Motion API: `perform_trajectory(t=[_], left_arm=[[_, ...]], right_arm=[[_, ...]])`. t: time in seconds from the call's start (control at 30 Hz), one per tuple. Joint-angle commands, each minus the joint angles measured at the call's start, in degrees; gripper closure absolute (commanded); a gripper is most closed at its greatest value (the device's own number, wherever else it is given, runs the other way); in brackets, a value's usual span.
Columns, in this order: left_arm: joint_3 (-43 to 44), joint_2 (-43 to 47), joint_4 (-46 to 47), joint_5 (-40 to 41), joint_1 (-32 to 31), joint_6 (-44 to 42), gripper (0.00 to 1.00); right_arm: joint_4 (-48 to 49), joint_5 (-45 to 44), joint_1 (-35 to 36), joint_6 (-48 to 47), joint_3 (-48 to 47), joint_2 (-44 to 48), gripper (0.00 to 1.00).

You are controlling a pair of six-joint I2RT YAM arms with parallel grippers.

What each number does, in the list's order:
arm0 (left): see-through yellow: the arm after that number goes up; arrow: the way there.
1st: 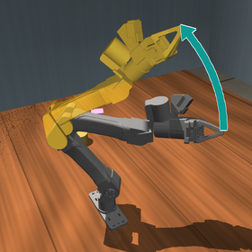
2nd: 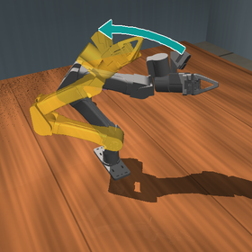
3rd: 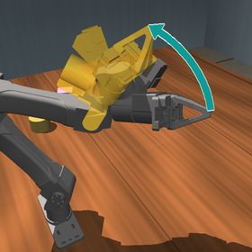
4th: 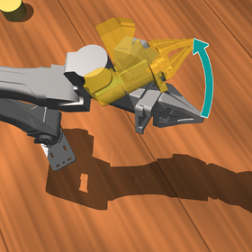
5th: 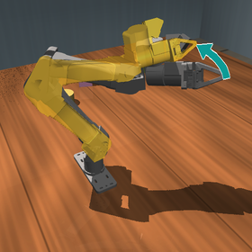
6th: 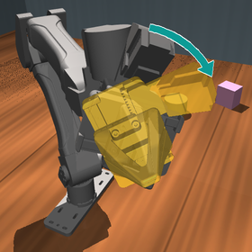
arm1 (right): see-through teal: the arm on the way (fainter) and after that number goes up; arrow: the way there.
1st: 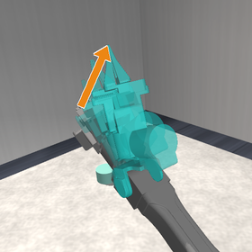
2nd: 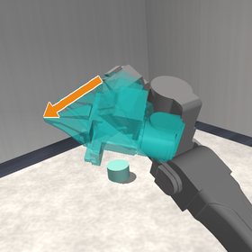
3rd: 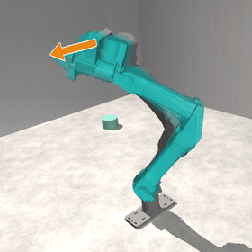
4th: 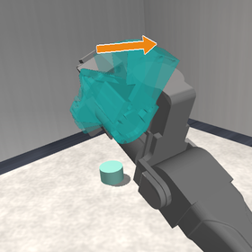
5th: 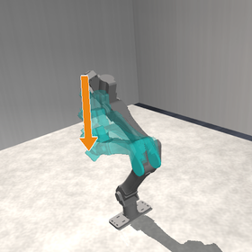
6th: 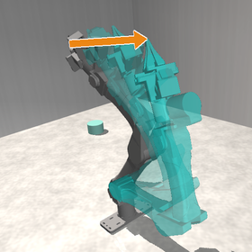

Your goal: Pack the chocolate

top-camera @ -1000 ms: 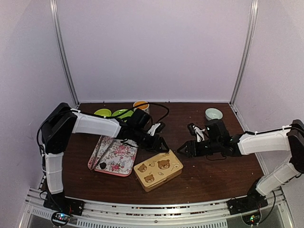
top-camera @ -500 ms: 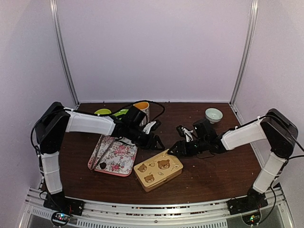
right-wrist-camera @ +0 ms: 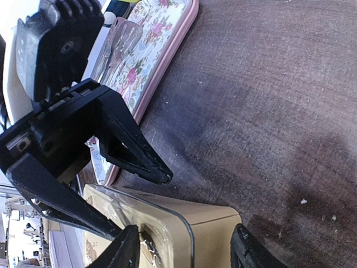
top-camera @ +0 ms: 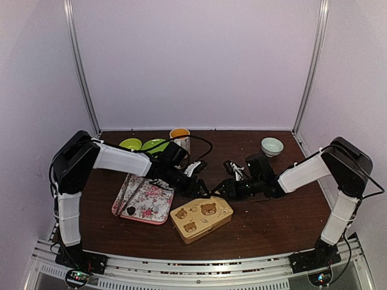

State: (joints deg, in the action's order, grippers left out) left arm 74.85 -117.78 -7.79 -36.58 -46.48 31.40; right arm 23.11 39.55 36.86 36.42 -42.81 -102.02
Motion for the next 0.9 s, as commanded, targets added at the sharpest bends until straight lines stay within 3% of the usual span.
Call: perform_trajectory(t=[0.0, 0.37, 0.7, 0.87], left_arm=[[-1.3, -1.5, 4.3, -2.2, 0.2, -0.3, 0.43], [-3.0, -3.8, 9.4, -4.6, -0.2, 2.2, 0.43], [-3.8, -5.8, 10.1, -4.3, -0.5, 3.8, 0.64], [-5.1, -6.3, 11.0, -4.0, -0.6, 4.2, 0.69]], right_arm=[[2.2, 1.0, -0.2, 0.8, 0.5, -0.7, 0.44], [2.3, 1.2, 0.0, 2.3, -0.2, -3.1, 0.48], [4.9, 2.1, 0.5, 5.3, 0.3, -5.7, 0.59], [5.5, 1.3, 1.5, 6.4, 1.0, -6.1, 0.65]])
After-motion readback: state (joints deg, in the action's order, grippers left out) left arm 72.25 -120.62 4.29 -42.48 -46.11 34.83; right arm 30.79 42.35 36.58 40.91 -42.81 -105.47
